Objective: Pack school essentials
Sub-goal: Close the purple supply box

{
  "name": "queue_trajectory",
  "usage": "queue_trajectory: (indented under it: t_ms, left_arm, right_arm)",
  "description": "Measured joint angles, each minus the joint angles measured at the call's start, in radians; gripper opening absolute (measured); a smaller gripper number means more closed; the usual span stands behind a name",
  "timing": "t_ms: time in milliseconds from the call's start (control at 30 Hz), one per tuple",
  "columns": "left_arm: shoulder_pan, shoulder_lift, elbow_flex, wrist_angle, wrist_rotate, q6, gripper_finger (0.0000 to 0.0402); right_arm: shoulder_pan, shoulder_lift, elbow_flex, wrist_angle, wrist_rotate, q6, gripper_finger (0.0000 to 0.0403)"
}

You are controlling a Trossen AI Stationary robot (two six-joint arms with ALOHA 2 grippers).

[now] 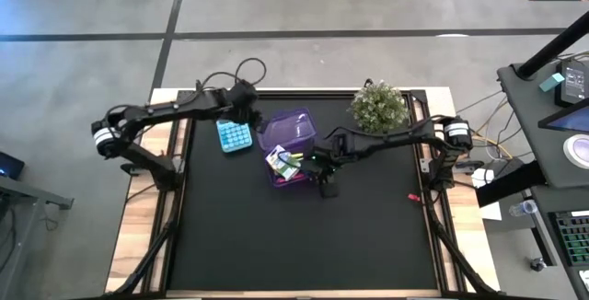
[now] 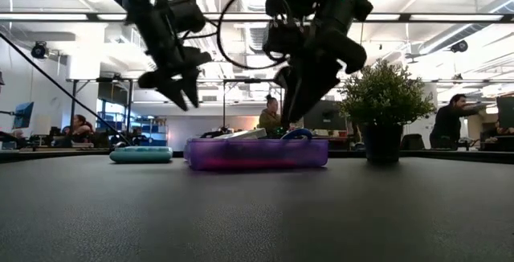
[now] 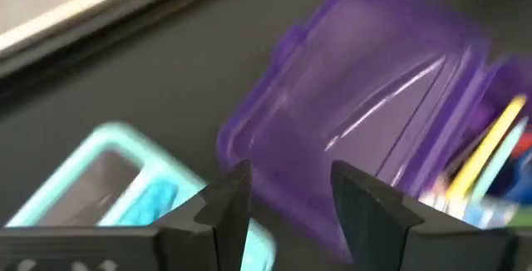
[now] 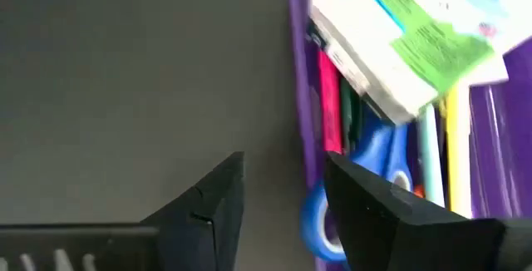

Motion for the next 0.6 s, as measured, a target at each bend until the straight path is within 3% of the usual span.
queue_trajectory:
  t_ms: [300, 600]
  left_arm:
    - [0.084, 0.054, 0.007, 0.126, 0.055, 0.052, 0.0150]
    - [0.170, 0.178, 0.010, 0.159, 0.105, 0.134, 0.0150]
  right_arm:
    - [-0.031, 0.000, -0.070, 0.082, 0.004, 0.007, 0.0123]
    - [-0.061, 0.000, -0.143, 0.218, 0.006, 0.005, 0.0122]
